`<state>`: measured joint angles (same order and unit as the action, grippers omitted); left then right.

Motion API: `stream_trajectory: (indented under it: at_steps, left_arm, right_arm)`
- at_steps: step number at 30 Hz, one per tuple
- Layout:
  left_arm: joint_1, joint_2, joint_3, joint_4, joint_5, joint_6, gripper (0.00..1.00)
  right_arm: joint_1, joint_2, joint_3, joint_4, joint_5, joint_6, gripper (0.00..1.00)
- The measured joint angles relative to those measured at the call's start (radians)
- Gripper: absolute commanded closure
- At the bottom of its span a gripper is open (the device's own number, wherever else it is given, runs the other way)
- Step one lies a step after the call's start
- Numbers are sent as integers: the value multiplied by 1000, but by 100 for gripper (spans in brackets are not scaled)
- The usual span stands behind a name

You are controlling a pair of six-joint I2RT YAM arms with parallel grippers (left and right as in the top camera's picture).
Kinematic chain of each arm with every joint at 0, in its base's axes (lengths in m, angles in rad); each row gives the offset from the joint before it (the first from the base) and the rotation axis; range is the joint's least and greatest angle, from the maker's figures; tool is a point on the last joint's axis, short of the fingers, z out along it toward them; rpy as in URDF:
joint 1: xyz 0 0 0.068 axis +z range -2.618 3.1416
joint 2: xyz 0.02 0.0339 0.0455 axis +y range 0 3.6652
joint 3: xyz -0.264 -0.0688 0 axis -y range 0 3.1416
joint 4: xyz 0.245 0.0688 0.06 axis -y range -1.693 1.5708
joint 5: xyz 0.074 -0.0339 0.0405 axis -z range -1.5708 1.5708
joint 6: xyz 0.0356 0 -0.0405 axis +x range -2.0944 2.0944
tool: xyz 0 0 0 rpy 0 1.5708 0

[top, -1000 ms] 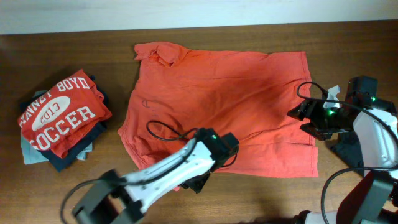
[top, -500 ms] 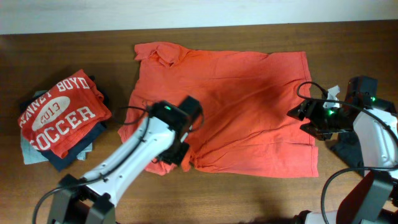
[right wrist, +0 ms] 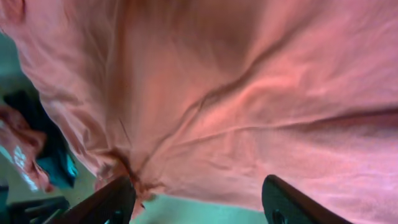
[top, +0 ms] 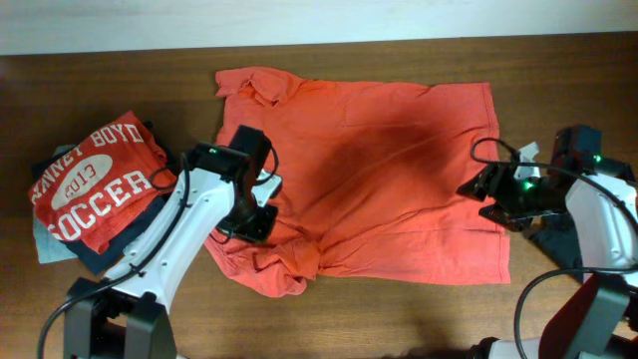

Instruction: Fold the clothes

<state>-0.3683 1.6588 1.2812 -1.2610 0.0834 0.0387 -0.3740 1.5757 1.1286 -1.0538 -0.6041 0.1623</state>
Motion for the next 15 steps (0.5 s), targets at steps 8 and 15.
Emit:
stream_trajectory:
  at_steps: [8, 15]
  left_arm:
    - [-145, 0, 0, 1, 10, 21, 80]
    - [-232, -7, 0, -44, -22, -23, 77]
  right_arm:
    - [43, 0, 0, 33, 5, -68, 17]
    - [43, 0, 0, 40, 5, -59, 16]
